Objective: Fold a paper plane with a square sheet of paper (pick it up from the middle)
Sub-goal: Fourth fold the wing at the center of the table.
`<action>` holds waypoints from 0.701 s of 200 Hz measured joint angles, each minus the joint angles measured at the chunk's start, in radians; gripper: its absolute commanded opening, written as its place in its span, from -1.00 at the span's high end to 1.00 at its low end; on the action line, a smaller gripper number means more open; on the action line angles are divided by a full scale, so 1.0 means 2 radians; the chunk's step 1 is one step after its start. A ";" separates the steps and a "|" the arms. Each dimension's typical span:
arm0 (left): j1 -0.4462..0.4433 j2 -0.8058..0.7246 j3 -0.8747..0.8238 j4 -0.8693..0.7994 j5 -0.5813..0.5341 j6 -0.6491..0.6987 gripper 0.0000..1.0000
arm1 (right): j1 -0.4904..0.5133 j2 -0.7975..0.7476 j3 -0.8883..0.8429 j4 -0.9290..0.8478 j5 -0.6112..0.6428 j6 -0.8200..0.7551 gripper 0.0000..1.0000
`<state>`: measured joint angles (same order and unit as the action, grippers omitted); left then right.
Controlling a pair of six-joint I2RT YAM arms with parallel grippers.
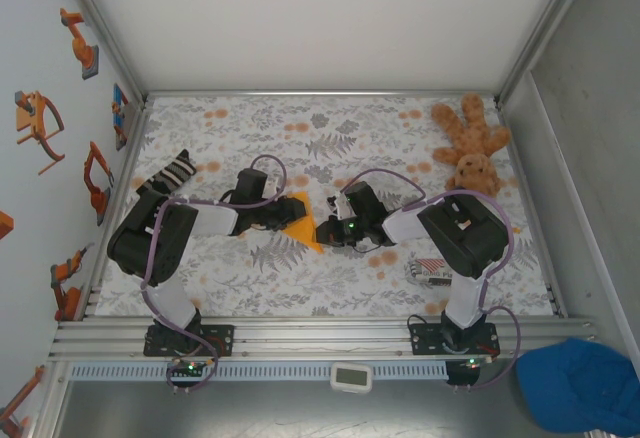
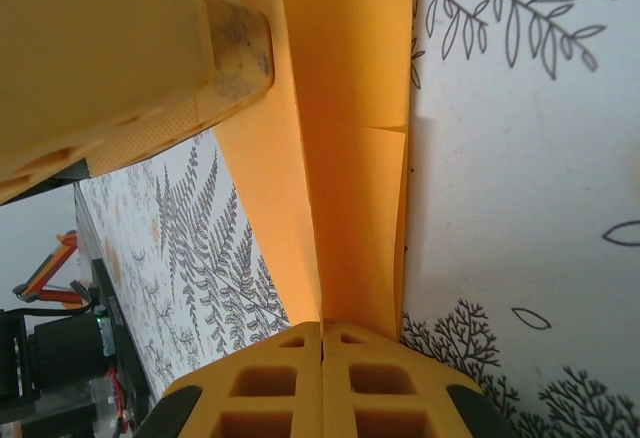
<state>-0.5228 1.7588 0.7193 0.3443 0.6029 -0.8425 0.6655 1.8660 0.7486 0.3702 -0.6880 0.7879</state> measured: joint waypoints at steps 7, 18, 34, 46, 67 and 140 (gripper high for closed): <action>0.000 0.001 0.001 0.000 0.000 0.000 0.40 | 0.000 0.000 0.000 0.000 0.000 0.000 0.87; 0.000 0.002 0.002 0.000 0.000 0.000 0.40 | 0.000 0.000 0.000 0.000 0.000 0.000 0.86; 0.000 0.004 0.003 0.000 0.000 0.000 0.39 | 0.000 0.000 0.000 0.000 -0.001 -0.001 0.83; 0.000 0.006 0.004 0.000 0.000 0.000 0.40 | 0.000 0.000 0.000 0.000 -0.002 -0.002 0.81; 0.000 0.011 0.005 0.000 0.000 0.000 0.40 | 0.000 0.000 0.000 0.000 -0.002 -0.002 0.79; -0.005 0.017 0.016 0.000 0.001 0.000 0.40 | 0.000 -0.001 0.002 -0.006 -0.002 -0.002 0.80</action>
<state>-0.5320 1.7931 0.7521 0.3443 0.6044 -0.8425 0.6662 1.8641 0.7532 0.3592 -0.6914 0.7837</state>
